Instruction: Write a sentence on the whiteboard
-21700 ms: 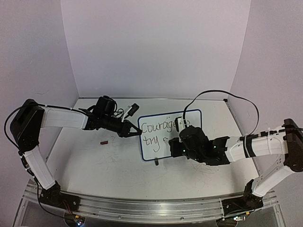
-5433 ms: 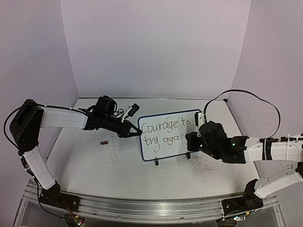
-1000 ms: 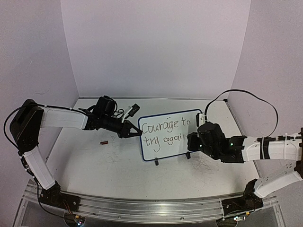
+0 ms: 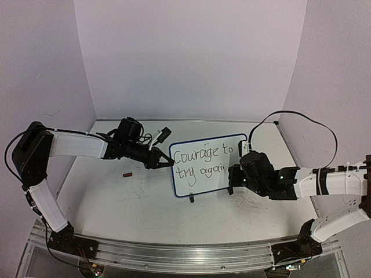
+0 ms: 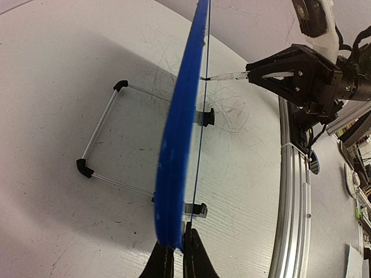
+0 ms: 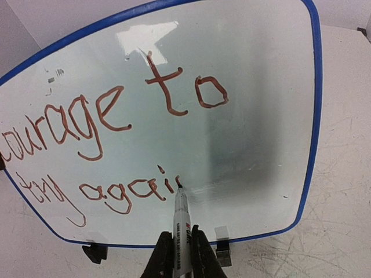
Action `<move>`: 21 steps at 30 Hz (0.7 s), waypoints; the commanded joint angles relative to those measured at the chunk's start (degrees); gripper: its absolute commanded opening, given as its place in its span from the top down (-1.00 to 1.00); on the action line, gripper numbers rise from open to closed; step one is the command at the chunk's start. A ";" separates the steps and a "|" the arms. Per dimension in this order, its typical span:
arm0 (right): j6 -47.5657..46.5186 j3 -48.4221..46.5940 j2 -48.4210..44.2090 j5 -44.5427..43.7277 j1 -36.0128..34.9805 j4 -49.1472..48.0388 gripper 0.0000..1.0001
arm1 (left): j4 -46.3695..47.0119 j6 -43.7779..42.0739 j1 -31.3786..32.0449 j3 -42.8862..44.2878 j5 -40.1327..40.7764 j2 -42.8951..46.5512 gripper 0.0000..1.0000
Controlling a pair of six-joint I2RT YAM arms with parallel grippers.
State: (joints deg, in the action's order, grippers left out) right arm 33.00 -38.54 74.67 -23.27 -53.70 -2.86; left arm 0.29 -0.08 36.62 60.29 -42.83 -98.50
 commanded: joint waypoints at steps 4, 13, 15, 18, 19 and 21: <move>0.78 -0.03 0.13 -0.38 -0.27 0.04 1.00 | -5.12 -3.09 1.26 -0.26 2.03 0.15 1.00; -0.46 -2.15 -0.29 -1.80 -0.26 -0.55 1.00 | -5.17 -3.09 1.26 -0.26 2.03 0.15 1.00; -0.79 -2.56 -0.21 -2.08 -0.24 -0.68 1.00 | -5.21 -3.10 1.26 -0.23 2.03 0.15 1.00; -0.98 -3.02 0.14 -2.23 -0.14 -0.74 1.00 | -5.24 -3.14 1.26 -0.21 2.03 0.28 1.00; -1.03 -3.16 0.20 -2.25 -0.14 -0.77 1.00 | -5.22 -3.17 1.26 -0.22 2.06 0.35 1.00; -1.15 -3.39 0.21 -2.37 -0.15 -0.83 1.00 | -5.20 -3.20 1.26 -0.25 2.13 0.49 1.00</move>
State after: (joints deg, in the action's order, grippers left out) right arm 32.74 -39.27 74.67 -23.75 -53.71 -2.59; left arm 0.30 -0.10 36.71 60.29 -42.81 -98.50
